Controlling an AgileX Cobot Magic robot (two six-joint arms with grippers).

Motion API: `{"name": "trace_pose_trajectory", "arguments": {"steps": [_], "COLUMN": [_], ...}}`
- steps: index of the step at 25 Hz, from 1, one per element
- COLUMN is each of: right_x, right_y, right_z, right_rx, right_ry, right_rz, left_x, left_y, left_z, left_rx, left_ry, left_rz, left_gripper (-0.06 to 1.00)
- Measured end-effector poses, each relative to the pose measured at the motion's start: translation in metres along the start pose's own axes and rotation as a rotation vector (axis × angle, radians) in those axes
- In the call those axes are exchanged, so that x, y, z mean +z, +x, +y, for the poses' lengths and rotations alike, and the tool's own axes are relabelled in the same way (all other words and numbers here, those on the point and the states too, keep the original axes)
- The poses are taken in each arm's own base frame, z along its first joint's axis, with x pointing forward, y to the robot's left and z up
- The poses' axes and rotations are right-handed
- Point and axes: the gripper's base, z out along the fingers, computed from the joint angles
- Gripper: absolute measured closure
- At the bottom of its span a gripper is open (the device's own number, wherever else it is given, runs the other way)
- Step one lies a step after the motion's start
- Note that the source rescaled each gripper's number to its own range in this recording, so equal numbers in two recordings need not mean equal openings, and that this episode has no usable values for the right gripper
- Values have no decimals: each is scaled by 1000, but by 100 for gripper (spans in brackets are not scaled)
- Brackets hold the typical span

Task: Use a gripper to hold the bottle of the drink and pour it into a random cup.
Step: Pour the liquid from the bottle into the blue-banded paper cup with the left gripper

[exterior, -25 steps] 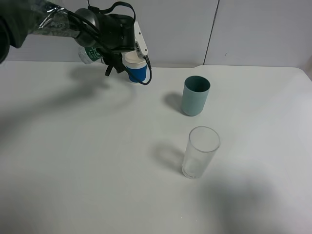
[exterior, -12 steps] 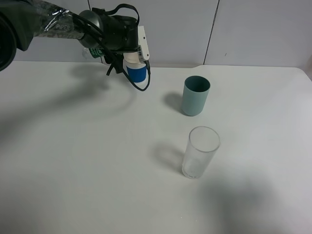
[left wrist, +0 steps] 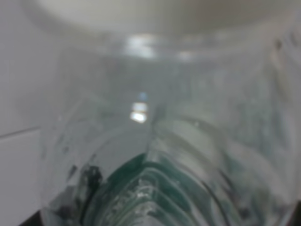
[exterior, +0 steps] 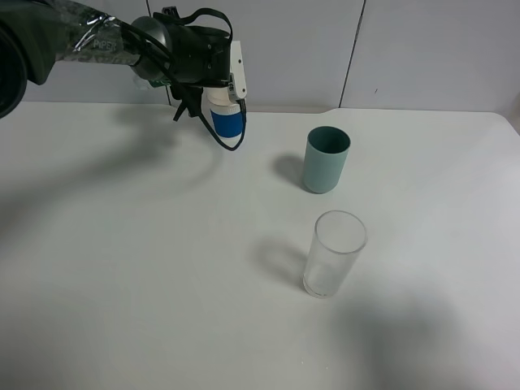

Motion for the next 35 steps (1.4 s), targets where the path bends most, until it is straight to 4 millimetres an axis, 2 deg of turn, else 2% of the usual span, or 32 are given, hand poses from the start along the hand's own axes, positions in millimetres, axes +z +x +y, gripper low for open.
{"name": "trace_pose_trajectory", "arguments": {"steps": [18, 35], "right_x": [0, 0], "right_y": [0, 0], "right_z": [0, 0], "right_rx": [0, 0], "right_ry": [0, 0], "right_rz": [0, 0], "left_x": [9, 9], "left_y": [9, 6], "left_z": [9, 14], "left_rx": [33, 134], "left_ry": [-46, -98], "left_rz": [15, -9], "left_gripper": [87, 87]}}
